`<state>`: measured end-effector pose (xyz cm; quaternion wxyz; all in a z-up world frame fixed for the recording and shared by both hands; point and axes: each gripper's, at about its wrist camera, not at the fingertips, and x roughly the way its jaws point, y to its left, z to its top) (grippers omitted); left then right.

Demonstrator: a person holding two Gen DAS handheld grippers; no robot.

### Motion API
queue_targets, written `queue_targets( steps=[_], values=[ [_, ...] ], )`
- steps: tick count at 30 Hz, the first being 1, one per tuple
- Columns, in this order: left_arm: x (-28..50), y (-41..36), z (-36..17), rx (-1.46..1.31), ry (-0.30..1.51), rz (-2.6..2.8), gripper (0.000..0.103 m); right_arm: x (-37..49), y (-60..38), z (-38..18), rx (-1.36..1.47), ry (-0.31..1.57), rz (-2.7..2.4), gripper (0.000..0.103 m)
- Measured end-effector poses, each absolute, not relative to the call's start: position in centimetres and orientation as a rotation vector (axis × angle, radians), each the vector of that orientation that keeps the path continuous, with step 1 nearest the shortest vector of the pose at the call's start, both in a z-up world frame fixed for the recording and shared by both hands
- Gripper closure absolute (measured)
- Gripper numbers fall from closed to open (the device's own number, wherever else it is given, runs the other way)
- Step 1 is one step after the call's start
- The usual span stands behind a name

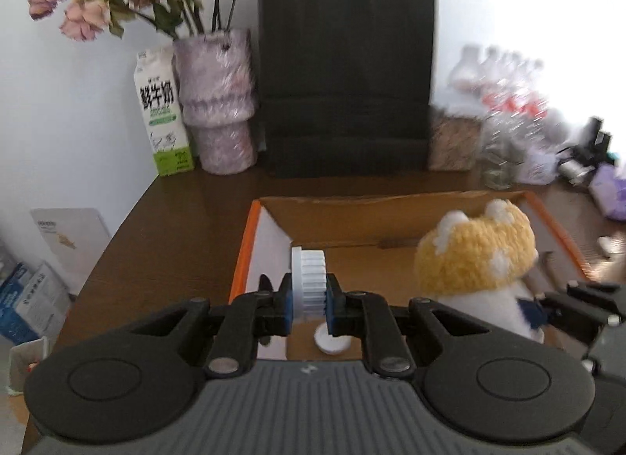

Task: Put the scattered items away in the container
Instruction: 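Carry the alpaca and ridged cap into the cardboard box and open both tools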

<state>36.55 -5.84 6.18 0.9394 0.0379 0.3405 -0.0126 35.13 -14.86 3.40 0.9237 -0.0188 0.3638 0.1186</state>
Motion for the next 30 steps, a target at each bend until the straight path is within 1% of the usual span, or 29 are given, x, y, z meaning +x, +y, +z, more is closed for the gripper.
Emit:
queue_targets(
  steps=[4, 12, 15, 18, 19, 20, 21, 22, 23, 24, 25, 27, 28, 29, 30],
  values=[
    [39.7, -5.9, 3.7, 0.058, 0.789, -0.014, 0.087, 37.2, -14.6, 0.7, -0.054, 0.816, 0.241, 0.058],
    [41.1, -6.5, 0.9, 0.090, 0.868, -0.025, 0.087, 37.9, -14.0, -0.5, -0.156, 0.843, 0.222, 0.058],
    [41.2, -6.7, 0.4, 0.100, 0.883, -0.013, 0.087, 37.9, -14.1, -0.5, -0.144, 0.851, 0.226, 0.055],
    [40.9, -6.6, 0.4, 0.112, 0.874, 0.006, 0.085, 37.7, -14.1, -0.2, -0.139, 0.846, 0.234, 0.046],
    [40.8, -6.6, 0.5, 0.120, 0.872, 0.006, 0.082, 37.5, -14.0, -0.1, -0.149, 0.842, 0.231, 0.039],
    [40.7, -6.7, 0.6, 0.127, 0.869, 0.008, 0.078, 37.3, -13.9, 0.1, -0.162, 0.836, 0.229, 0.034],
    [40.6, -6.7, 0.7, 0.134, 0.863, 0.009, 0.076, 37.1, -13.9, 0.3, -0.171, 0.831, 0.226, 0.032],
    [40.3, -6.8, 0.9, 0.142, 0.856, 0.007, 0.069, 37.0, -13.9, 0.5, -0.174, 0.826, 0.223, 0.027],
    [40.1, -6.8, 1.2, 0.154, 0.848, 0.011, 0.052, 36.8, -13.9, 0.8, -0.174, 0.821, 0.221, 0.021],
    [39.8, -6.9, 1.5, 0.167, 0.837, 0.019, 0.045, 36.6, -14.0, 1.1, -0.174, 0.815, 0.218, 0.018],
    [39.4, -7.0, 1.9, 0.180, 0.817, 0.027, 0.039, 36.3, -14.1, 1.4, -0.175, 0.808, 0.214, 0.013],
    [38.6, -7.1, 2.7, 0.183, 0.789, 0.011, 0.032, 35.8, -14.4, 2.1, -0.167, 0.797, 0.205, 0.012],
    [38.2, -7.1, 3.0, 0.183, 0.778, 0.015, 0.024, 35.6, -14.6, 2.4, -0.159, 0.796, 0.201, 0.012],
    [37.8, -7.1, 3.4, 0.186, 0.763, 0.021, 0.019, 35.4, -14.8, 2.8, -0.149, 0.796, 0.196, 0.011],
    [37.4, -7.2, 3.7, 0.188, 0.749, 0.022, 0.017, 35.1, -15.0, 3.1, -0.139, 0.791, 0.194, 0.010]
  ],
)
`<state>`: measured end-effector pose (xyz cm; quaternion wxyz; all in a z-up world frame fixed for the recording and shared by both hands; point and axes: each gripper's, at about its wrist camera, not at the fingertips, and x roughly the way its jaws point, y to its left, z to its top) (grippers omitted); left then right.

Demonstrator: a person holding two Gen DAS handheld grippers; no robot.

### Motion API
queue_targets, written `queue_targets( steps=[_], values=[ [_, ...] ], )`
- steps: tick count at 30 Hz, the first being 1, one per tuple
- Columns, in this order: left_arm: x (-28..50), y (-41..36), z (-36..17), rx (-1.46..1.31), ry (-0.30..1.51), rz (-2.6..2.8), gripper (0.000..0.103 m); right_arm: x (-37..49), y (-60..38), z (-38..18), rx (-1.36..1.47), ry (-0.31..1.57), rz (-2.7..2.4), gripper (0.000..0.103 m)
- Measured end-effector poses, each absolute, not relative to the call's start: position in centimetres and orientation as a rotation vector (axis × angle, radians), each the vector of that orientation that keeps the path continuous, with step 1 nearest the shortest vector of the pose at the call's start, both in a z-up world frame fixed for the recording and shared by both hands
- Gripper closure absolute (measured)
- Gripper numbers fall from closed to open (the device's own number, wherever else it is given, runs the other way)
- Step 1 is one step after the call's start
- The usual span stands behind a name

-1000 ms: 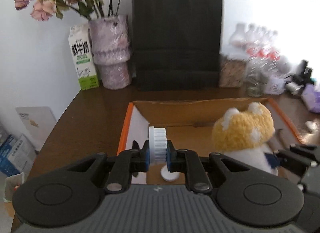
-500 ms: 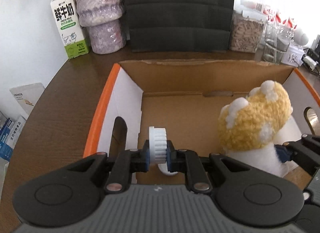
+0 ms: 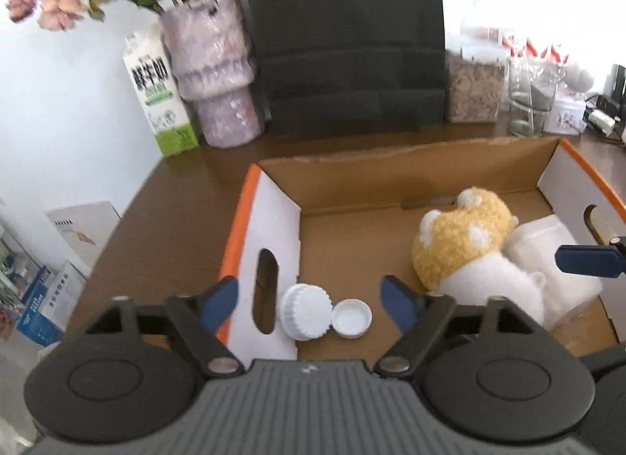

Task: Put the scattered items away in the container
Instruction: 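Carry the alpaca and ridged cap into the cardboard box and open both tools, then withdraw both tools from the box toward the remaining table items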

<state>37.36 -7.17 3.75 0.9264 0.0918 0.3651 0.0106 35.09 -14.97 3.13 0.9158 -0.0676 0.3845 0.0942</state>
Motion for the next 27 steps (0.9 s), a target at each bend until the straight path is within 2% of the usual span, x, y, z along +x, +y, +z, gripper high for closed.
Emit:
queue_targets(
  steps=[1, 2, 3, 18, 27],
  values=[
    [36.9, -7.1, 4.1, 0.186, 0.735, 0.022, 0.013, 34.8, -15.2, 3.4, -0.134, 0.785, 0.191, 0.007],
    [36.5, -7.0, 4.5, 0.178, 0.724, 0.023, 0.003, 34.4, -15.3, 3.8, -0.133, 0.776, 0.184, 0.000],
    [36.1, -6.9, 4.9, 0.170, 0.714, 0.026, 0.000, 34.0, -15.4, 4.2, -0.137, 0.765, 0.180, 0.000],
    [27.5, -3.2, 10.1, 0.089, 0.608, 0.048, 0.000, 24.8, -18.2, 9.7, -0.116, 0.612, 0.199, 0.000],
    [20.8, 1.3, 9.3, 0.101, 0.604, 0.081, 0.000, 17.1, -21.2, 8.3, -0.103, 0.602, 0.216, 0.000]
  ],
)
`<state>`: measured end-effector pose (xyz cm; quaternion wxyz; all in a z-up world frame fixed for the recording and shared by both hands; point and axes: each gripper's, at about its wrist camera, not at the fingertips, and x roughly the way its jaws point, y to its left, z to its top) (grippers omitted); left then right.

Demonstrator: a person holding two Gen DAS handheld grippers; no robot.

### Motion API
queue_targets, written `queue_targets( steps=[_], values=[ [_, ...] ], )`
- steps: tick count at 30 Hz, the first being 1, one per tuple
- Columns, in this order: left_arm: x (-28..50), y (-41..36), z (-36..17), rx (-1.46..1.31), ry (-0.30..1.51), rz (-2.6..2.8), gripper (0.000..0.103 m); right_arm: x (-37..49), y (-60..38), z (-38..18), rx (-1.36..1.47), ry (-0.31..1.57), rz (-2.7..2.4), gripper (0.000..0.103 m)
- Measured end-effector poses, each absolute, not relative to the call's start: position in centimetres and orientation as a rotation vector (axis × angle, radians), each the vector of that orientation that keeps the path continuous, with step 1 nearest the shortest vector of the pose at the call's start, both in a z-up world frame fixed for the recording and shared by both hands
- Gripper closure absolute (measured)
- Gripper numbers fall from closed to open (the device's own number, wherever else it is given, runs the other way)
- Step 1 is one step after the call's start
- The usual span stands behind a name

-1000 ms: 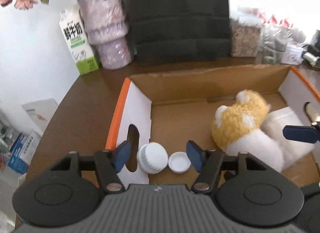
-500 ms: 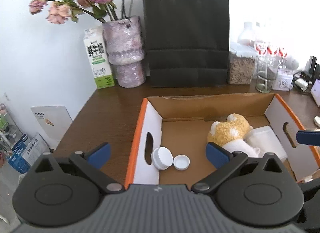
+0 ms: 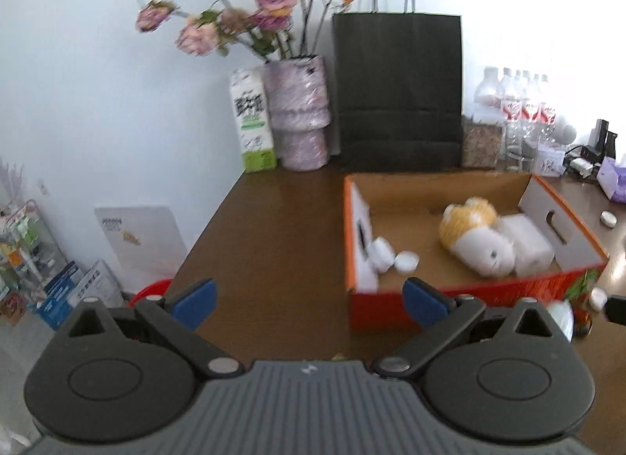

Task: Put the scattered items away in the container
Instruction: 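Withdraw both tools from the box toward the remaining table items, then grasp the crumpled white tissue with the left tool while the right tool grasps a white cap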

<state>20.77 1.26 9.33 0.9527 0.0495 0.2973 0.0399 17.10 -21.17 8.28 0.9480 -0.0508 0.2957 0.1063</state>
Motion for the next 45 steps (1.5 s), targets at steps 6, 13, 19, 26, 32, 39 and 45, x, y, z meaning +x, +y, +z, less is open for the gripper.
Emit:
queue_targets(
  steps=[6, 13, 19, 26, 32, 39, 45],
  values=[
    [17.6, 3.4, 5.9, 0.101, 0.656, 0.105, 0.000, 13.2, -22.3, 4.9, -0.089, 0.647, 0.201, 0.000],
    [15.4, 4.7, 2.6, 0.087, 0.706, 0.081, 0.000, 10.8, -23.0, 1.5, -0.095, 0.698, 0.147, 0.000],
    [15.6, 4.3, 0.5, 0.109, 0.748, 0.052, 0.000, 11.0, -23.2, 0.0, -0.084, 0.738, 0.137, 0.000],
    [16.2, 3.4, -0.3, 0.118, 0.755, 0.000, 0.000, 11.9, -23.7, -0.6, -0.059, 0.753, 0.113, 0.000],
    [16.9, 3.0, -1.0, 0.101, 0.782, -0.030, 0.022, 12.4, -24.1, -1.0, -0.053, 0.764, 0.109, 0.000],
    [17.4, 3.3, -1.2, 0.034, 0.809, -0.066, 0.088, 14.0, -24.9, -1.2, -0.046, 0.766, 0.097, 0.000],
    [18.1, 3.7, 0.2, 0.021, 0.761, -0.040, 0.088, 15.7, -26.2, -1.1, -0.031, 0.755, 0.078, 0.000]
  ],
)
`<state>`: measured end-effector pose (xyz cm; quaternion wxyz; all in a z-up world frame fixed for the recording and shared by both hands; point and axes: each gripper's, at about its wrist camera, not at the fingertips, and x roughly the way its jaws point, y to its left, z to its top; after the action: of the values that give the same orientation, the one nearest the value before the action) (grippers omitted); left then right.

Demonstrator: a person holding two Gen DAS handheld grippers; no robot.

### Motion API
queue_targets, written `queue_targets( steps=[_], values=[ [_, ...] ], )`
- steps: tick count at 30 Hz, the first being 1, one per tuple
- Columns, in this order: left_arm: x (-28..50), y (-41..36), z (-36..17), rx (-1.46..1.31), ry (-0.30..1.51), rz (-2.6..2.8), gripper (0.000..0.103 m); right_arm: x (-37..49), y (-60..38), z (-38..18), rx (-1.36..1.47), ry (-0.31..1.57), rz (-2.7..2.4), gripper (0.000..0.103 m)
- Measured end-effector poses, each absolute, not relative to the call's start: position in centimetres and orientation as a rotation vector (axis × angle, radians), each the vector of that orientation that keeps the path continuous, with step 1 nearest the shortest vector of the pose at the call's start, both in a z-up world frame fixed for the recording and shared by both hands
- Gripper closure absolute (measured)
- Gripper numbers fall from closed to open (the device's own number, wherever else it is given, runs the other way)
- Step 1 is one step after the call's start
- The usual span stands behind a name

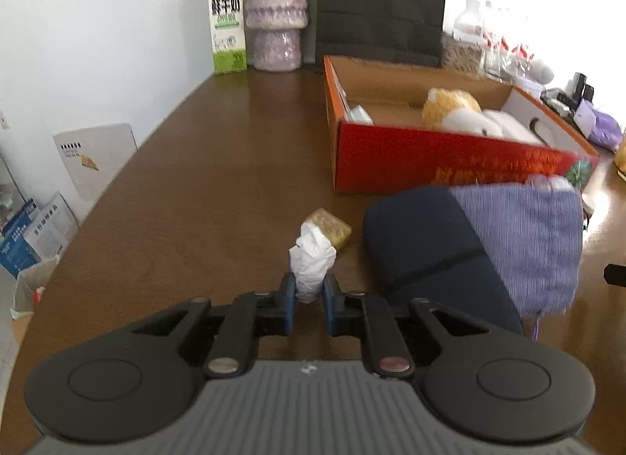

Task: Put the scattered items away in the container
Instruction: 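Grasp the crumpled white tissue with the left tool while the right tool grasps a white cap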

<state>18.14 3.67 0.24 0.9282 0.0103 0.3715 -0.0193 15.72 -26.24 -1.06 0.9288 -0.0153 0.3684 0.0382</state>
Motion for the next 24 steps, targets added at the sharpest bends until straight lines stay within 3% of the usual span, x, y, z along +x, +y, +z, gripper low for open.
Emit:
queue_targets(
  steps=[9, 15, 24],
  values=[
    [19.9, 2.7, 2.2, 0.038, 0.705, -0.028, 0.088, 19.3, -29.7, -0.6, -0.034, 0.728, 0.010, 0.000],
    [21.2, 1.8, 2.5, 0.052, 0.696, -0.027, 0.088, 21.9, -31.2, -1.2, -0.036, 0.737, -0.014, 0.010],
    [21.9, 1.5, 2.6, 0.040, 0.693, -0.026, 0.088, 24.7, -31.1, -2.5, -0.008, 0.767, 0.021, 0.043]
  ],
)
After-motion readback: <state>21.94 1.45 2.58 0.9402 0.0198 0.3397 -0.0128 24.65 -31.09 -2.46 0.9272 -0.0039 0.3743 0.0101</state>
